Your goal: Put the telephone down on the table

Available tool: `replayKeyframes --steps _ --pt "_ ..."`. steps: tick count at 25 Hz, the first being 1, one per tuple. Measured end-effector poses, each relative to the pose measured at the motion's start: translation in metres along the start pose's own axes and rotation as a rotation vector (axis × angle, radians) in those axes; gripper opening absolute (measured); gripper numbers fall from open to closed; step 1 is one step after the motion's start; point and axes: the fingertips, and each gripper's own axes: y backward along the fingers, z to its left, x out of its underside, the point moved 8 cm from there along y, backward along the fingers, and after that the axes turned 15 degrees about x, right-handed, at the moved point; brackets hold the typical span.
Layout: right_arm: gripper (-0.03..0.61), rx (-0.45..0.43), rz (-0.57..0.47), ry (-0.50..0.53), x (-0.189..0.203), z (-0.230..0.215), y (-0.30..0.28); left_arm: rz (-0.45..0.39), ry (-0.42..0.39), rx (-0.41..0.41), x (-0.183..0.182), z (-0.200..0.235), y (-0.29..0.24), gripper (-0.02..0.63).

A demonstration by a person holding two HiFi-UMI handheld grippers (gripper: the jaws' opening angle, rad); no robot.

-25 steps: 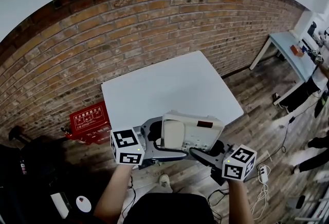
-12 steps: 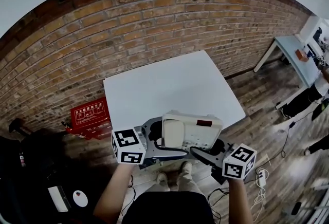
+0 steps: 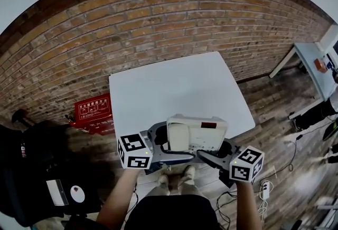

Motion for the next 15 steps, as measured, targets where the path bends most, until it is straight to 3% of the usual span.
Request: replayKeyframes --steps 15 --pt "0.276 -0.126 0.121 0.063 -0.01 -0.05 -0.041 -0.032 0.058 -0.174 0.017 0.039 -0.004 0.509"
